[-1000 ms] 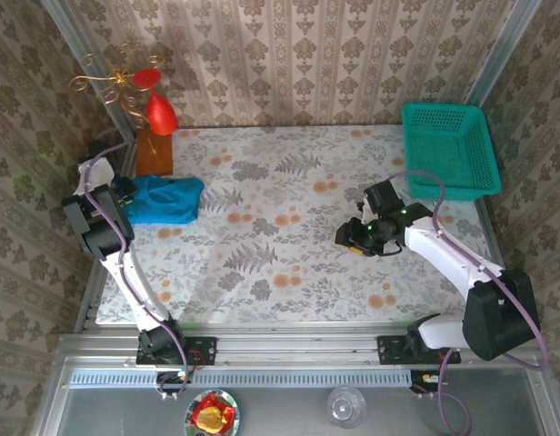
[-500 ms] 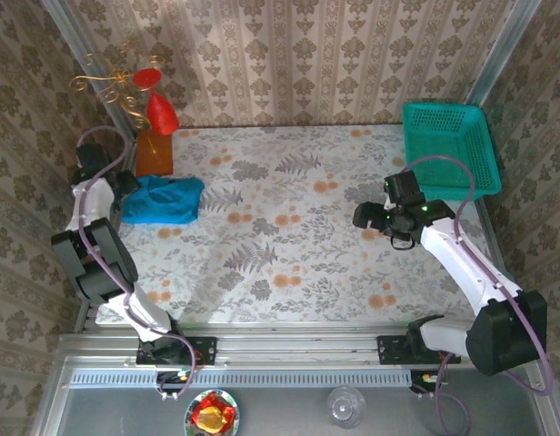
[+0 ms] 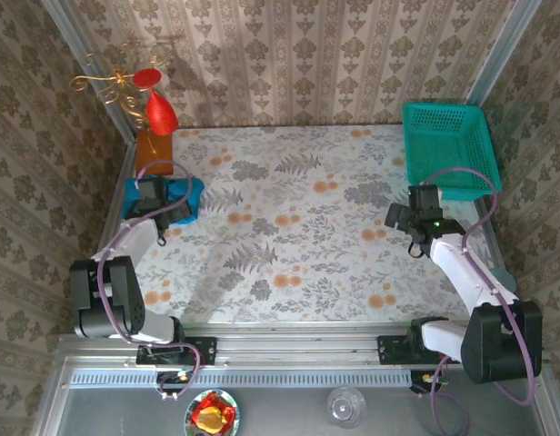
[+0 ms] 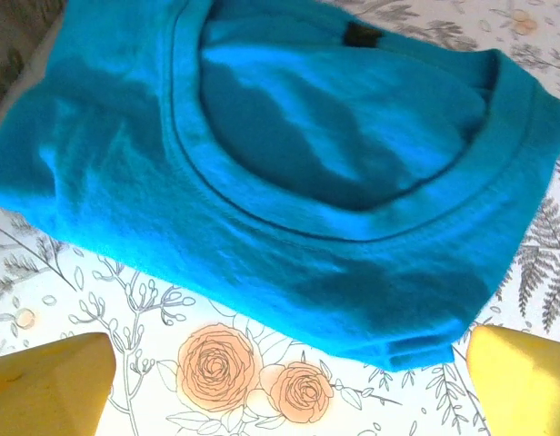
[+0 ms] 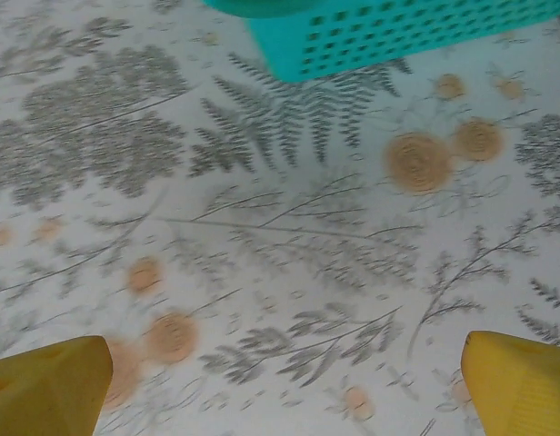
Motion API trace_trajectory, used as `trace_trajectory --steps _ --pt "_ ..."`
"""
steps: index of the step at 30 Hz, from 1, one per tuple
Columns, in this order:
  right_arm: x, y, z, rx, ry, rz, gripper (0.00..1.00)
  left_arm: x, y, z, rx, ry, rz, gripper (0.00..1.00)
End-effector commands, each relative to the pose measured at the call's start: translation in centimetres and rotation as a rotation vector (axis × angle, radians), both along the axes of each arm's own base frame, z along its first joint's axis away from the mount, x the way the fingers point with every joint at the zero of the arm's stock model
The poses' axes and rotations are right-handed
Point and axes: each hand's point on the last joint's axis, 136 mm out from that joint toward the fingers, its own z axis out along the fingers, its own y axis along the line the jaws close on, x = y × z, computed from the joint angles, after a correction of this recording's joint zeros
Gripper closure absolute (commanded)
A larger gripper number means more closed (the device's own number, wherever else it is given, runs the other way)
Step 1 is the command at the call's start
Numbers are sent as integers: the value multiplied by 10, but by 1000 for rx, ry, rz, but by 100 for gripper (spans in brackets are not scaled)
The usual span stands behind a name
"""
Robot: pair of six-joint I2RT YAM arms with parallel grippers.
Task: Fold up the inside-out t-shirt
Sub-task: Reset both arms
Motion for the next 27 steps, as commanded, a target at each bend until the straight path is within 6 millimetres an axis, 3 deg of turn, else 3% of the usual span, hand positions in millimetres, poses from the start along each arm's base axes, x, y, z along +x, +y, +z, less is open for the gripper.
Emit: trace_trajectory --steps 1,6,11,15,18,27 --pt "15 -20 10 -113 -145 -17 0 4 11 20 224 -103 -9 0" --pt "26 -19 2 -163 -282 39 0 9 -6 12 260 -193 -139 0" --pt "39 -18 -5 -187 -311 67 0 19 -19 5 210 -294 -231 0" --pt "51 -12 2 -172 -384 94 0 30 -30 12 167 -381 -290 0" --pt "61 -7 7 -148 -449 112 0 33 -27 3 150 -401 -290 0" --pt "80 6 -3 -88 -477 191 0 24 -40 -3 124 -479 -373 0"
